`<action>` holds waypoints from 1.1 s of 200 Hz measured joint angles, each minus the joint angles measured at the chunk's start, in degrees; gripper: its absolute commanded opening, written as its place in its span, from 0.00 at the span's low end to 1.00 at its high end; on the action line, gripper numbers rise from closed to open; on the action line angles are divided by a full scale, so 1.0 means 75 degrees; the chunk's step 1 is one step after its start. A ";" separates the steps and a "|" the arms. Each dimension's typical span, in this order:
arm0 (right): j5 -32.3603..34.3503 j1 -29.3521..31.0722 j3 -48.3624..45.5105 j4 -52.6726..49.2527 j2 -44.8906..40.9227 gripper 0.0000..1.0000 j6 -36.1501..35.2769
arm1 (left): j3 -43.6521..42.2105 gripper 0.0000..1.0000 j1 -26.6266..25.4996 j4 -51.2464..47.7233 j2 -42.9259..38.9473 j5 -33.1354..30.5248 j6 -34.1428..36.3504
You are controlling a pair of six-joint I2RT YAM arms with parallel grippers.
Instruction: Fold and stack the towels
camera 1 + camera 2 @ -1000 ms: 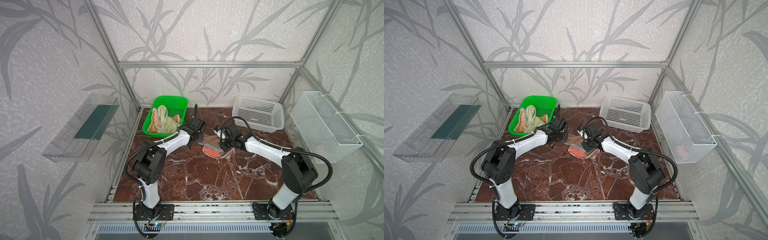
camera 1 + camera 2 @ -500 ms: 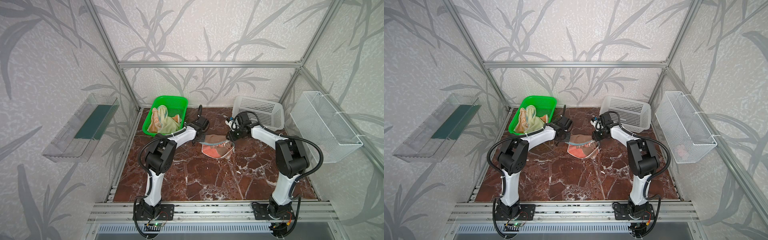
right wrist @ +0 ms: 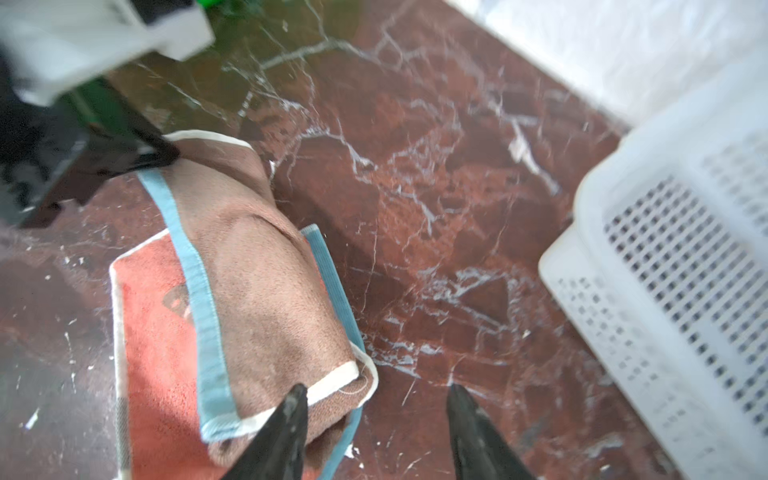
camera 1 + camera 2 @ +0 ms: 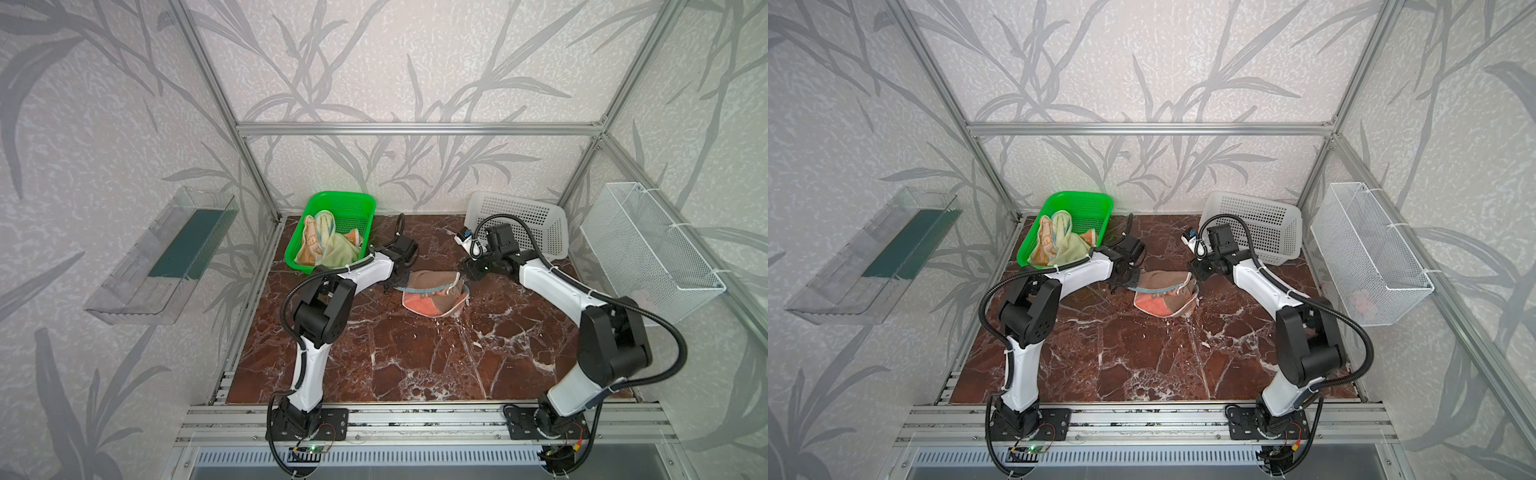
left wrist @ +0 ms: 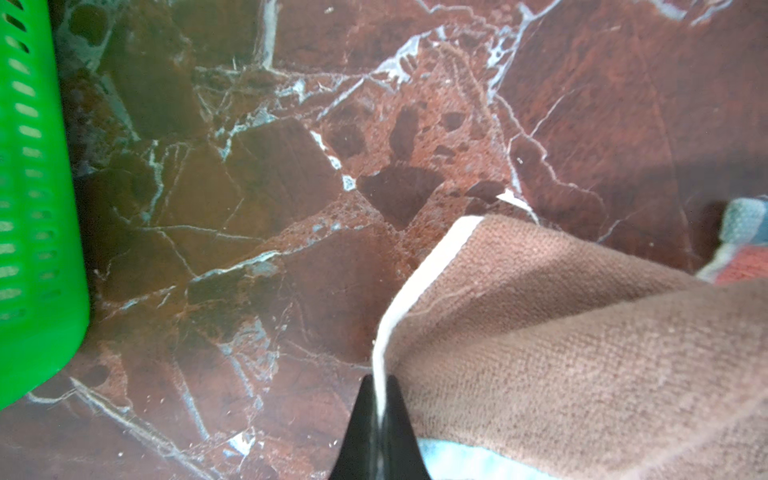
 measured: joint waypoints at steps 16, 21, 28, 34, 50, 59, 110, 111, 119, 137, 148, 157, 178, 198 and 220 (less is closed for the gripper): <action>-0.0201 0.0166 -0.0379 0.0163 -0.0522 0.53 -0.1233 | -0.0149 0.00 0.0000 0.0181 -0.0044 0.0044 0.0000; -0.0221 0.0259 -0.0481 0.0166 -0.0627 0.53 -0.1559 | -0.0204 0.00 0.0000 0.0239 -0.0070 0.0073 0.0003; -0.0256 0.0420 -0.0595 0.0143 -0.0726 0.53 -0.2020 | -0.0306 0.00 0.0000 0.0335 -0.0105 0.0114 0.0006; -0.0271 0.0542 -0.0638 0.0093 -0.0752 0.52 -0.2378 | -0.0388 0.00 0.0000 0.0402 -0.0143 0.0154 0.0009; -0.0391 0.0825 -0.0650 -0.0047 -0.0688 0.50 -0.3139 | -0.0533 0.00 0.0000 0.0571 -0.0219 0.0230 0.0009; -0.0417 0.0892 -0.0650 -0.0137 -0.0653 0.49 -0.3427 | -0.0589 0.00 0.0000 0.0644 -0.0265 0.0271 0.0009; -0.0245 0.1026 -0.0542 -0.0443 -0.0090 0.47 -0.4357 | -0.0644 0.00 0.0000 0.0895 -0.0408 0.0420 0.0009; -0.0227 0.1032 -0.0533 -0.0449 -0.0067 0.47 -0.4371 | -0.0644 0.00 0.0000 0.0898 -0.0408 0.0420 0.0009; -0.0140 0.1040 -0.0501 -0.0484 0.0052 0.46 -0.4444 | -0.0644 0.00 0.0000 0.0915 -0.0414 0.0423 0.0009; 0.0079 0.1046 -0.0443 -0.0545 0.0283 0.45 -0.4529 | -0.0685 0.00 0.0000 0.0956 -0.0423 0.0434 0.0009; 0.0216 0.1046 -0.0411 -0.0551 0.0414 0.44 -0.4575 | -0.0699 0.00 0.0000 0.0953 -0.0423 0.0443 0.0009; 0.0300 0.1043 -0.0393 -0.0545 0.0493 0.43 -0.4613 | -0.0699 0.00 0.0000 0.0956 -0.0423 0.0449 0.0009; 0.0443 0.1046 -0.0388 -0.0533 0.0565 0.42 -0.4666 | -0.0699 0.00 0.0000 0.0956 -0.0428 0.0469 0.0006; 0.0507 0.1046 -0.0358 -0.0525 0.0600 0.41 -0.4689 | -0.0699 0.00 0.0000 0.0959 -0.0428 0.0484 0.0006; 0.0548 0.1046 -0.0315 -0.0507 0.0624 0.41 -0.4698 | -0.0699 0.00 0.0000 0.0959 -0.0428 0.0504 0.0006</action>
